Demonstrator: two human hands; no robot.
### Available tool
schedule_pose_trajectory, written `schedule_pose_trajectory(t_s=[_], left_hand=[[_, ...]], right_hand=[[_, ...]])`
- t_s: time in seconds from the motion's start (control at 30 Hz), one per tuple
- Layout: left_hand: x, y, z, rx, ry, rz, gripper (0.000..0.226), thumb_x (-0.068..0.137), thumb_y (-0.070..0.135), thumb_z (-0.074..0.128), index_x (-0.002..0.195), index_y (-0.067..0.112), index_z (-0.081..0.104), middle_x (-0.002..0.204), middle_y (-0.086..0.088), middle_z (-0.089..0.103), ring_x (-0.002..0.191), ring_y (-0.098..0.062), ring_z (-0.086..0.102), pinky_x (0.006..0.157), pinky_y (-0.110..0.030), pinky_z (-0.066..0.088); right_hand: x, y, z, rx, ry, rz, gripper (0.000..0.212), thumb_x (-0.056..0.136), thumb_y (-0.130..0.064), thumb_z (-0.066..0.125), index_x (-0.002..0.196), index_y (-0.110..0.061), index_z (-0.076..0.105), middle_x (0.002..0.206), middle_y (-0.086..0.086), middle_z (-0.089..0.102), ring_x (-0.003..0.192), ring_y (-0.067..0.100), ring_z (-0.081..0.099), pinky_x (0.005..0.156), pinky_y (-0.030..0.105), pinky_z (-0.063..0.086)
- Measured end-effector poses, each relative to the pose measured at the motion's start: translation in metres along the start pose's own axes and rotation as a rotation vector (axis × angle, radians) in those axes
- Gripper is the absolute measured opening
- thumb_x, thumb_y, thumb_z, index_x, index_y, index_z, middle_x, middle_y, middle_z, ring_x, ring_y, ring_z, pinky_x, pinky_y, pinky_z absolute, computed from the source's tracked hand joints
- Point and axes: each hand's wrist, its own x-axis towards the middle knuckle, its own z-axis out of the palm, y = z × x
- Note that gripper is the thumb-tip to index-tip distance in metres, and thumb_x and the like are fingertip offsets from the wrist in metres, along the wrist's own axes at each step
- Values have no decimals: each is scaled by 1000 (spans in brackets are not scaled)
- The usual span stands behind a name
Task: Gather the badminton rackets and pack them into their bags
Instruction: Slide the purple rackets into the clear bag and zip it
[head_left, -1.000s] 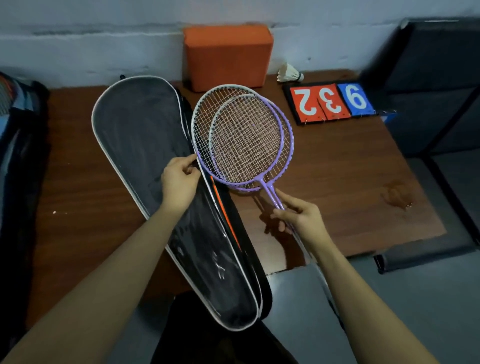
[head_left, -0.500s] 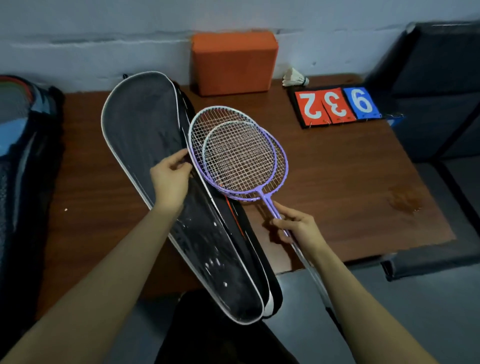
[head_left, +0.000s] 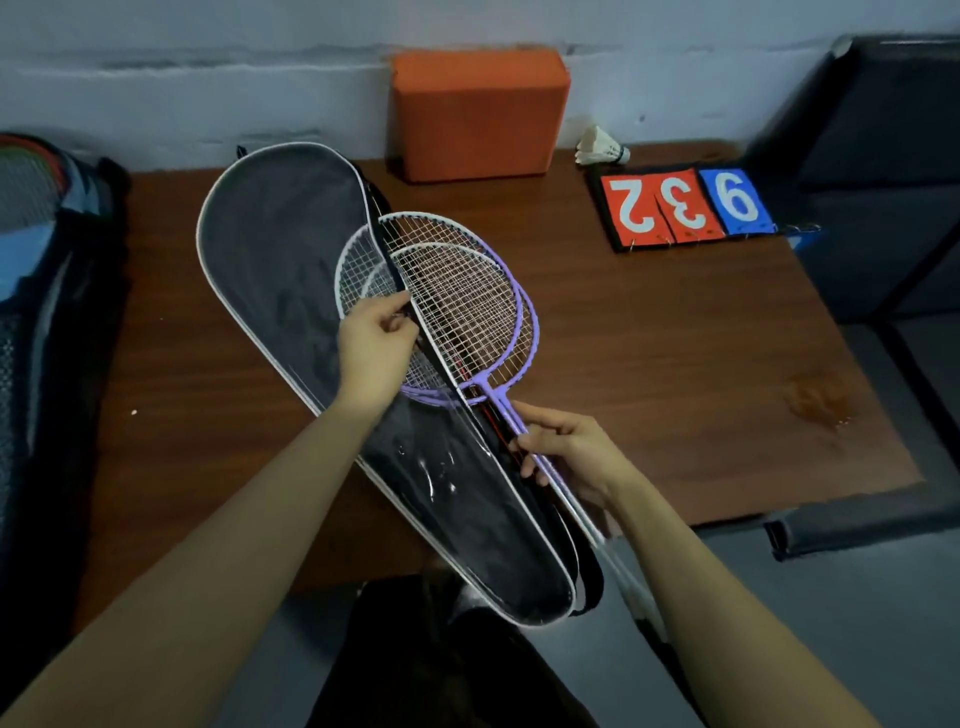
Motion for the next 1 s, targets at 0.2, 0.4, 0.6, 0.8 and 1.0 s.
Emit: schedule_pose_trajectory(t_s=[0.2, 0.4, 0.6, 0.8, 1.0], left_hand=[[16, 6, -12, 102, 45, 77, 38, 87, -1, 49, 121, 10, 60, 113, -2, 54, 82, -9, 53, 76, -13, 40], [35, 12, -19, 150, -28, 116, 37, 86, -3, 50, 119, 11, 61, 120, -2, 55, 77, -11, 56, 67, -20, 50], [19, -11, -28, 29, -48, 48, 37, 84, -7, 52, 118, 4, 61, 110, -11, 58, 89, -16, 55, 85, -24, 45], [13, -20, -61, -103, -51, 70, 34, 81, -9, 58, 113, 3, 64, 103, -9, 63, 81, -16, 62, 83, -23, 53], [26, -23, -86, -123, -97, 96, 35, 81, -9, 56, 112, 6, 65, 108, -7, 61, 78, -13, 63, 77, -15, 48]], right_hand=[[8, 0, 11, -110, -18, 13, 45, 78, 10, 62, 121, -4, 60, 73, 14, 68, 44, 21, 56, 40, 24, 45], [14, -3, 28, -189, -2, 43, 40, 79, 8, 63, 117, -6, 63, 60, 4, 68, 42, 13, 55, 41, 19, 43], [47, -24, 63, -74, -13, 52, 42, 83, 10, 56, 121, -8, 57, 72, 9, 71, 54, 18, 67, 45, 24, 53], [81, -38, 106, 5, -77, 80, 45, 79, 19, 54, 119, -1, 56, 73, 10, 71, 62, 22, 69, 56, 34, 58], [120, -51, 157, -72, -8, -25, 32, 77, 21, 51, 99, 1, 61, 64, 4, 70, 55, 15, 66, 56, 29, 58]])
